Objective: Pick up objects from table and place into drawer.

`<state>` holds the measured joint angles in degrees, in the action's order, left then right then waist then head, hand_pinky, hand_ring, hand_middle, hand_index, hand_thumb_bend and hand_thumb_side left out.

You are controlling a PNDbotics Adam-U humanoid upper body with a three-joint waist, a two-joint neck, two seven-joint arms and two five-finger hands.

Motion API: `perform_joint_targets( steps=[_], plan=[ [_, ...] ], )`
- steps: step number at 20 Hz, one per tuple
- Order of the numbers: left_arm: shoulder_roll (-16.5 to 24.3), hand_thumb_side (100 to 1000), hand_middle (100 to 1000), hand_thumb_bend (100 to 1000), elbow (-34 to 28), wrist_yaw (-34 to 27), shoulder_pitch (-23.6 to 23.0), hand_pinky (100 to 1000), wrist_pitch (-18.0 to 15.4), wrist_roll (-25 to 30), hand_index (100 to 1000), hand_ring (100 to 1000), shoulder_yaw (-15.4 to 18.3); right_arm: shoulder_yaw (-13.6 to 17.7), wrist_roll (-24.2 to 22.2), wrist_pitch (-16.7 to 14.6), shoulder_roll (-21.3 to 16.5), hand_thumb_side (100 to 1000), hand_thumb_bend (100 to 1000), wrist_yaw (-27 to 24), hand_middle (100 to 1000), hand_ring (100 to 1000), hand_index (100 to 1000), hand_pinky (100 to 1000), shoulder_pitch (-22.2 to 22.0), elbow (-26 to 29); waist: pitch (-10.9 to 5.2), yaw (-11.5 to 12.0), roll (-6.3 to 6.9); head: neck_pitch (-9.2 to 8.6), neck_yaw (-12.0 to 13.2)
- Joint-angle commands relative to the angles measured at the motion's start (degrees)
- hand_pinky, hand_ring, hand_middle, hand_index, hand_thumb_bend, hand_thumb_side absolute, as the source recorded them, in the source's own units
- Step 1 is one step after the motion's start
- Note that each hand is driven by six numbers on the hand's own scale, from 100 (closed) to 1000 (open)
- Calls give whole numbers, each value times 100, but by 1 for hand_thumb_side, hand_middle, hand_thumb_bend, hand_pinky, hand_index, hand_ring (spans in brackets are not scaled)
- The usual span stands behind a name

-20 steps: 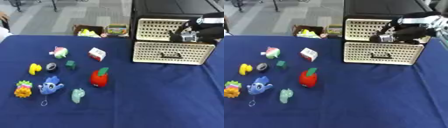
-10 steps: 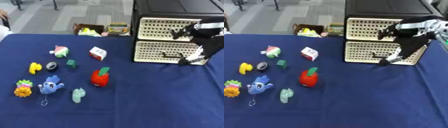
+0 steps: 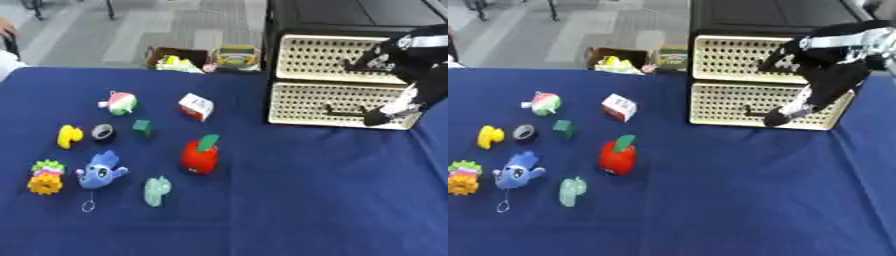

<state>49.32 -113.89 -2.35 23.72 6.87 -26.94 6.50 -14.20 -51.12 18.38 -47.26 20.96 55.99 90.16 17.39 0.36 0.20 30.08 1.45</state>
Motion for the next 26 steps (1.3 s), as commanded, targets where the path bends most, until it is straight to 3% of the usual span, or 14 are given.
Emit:
perform_joint_targets(
  steps=[1, 6, 13, 26],
  plan=[
    [158, 1000, 747, 147, -70, -7, 72, 654, 4, 7, 952, 769, 45, 233, -29, 80, -300, 388, 670, 174, 121, 194, 893, 100, 118, 255, -89, -10, 4, -47, -3],
    [152, 1000, 747, 146, -70, -20, 79, 654, 5, 7, 952, 769, 38, 335, -14, 138, -410, 379, 694, 473, 120, 195, 895, 100, 79, 383, -87, -29, -7, -37, -119],
    [138, 999, 746, 142, -70, -33, 95, 654, 10, 5, 952, 769, 29, 212, -84, 312, -365, 377, 694, 815, 119, 195, 896, 100, 96, 230, -85, 25, 0, -78, -190],
    [119, 997, 745, 133, -70, -73, 160, 656, 1, 23, 943, 769, -8, -108, -85, 271, -51, 359, 691, 1270, 116, 194, 903, 100, 467, -528, -32, 98, -8, -136, -211]
  ],
)
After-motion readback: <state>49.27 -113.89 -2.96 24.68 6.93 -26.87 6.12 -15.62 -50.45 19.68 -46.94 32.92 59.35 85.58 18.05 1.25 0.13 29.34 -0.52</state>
